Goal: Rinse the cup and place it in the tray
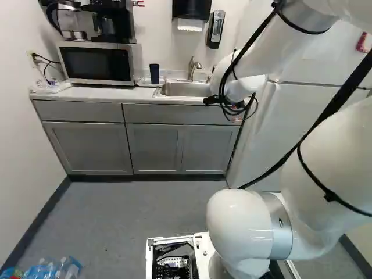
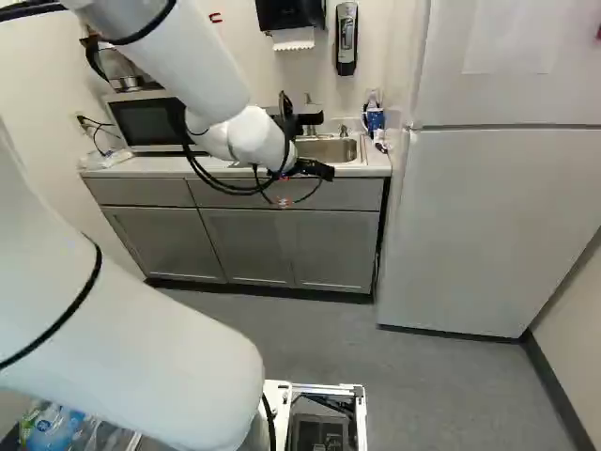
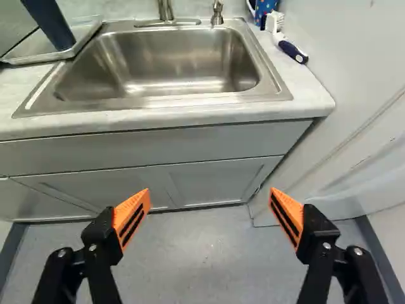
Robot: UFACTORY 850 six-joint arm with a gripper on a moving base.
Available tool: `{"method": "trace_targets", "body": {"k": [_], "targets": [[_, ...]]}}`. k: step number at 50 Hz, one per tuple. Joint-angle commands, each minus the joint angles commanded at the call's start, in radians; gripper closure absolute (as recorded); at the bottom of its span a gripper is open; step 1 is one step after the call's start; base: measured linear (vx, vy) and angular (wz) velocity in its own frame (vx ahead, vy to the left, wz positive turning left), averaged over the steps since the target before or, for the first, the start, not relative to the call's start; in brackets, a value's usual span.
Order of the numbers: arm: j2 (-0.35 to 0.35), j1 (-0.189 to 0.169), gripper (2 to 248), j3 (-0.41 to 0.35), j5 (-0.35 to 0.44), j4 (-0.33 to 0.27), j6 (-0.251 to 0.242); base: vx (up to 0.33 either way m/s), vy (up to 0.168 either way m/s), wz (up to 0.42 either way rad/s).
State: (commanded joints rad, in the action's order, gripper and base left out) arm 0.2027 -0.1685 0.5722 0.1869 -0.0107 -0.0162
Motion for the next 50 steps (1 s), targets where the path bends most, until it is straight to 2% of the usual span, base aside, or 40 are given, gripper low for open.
{"method": "trace_targets", "body": {"k": [28, 50], "targets": [[0.034, 0.075, 3, -0.217, 0.306, 0.005, 0.007, 0.0, 0.0, 0.0], [0.054, 0.118, 3, -0.34, 0.481, 0.007, 0.011, 0.0, 0.0, 0.0]]}}
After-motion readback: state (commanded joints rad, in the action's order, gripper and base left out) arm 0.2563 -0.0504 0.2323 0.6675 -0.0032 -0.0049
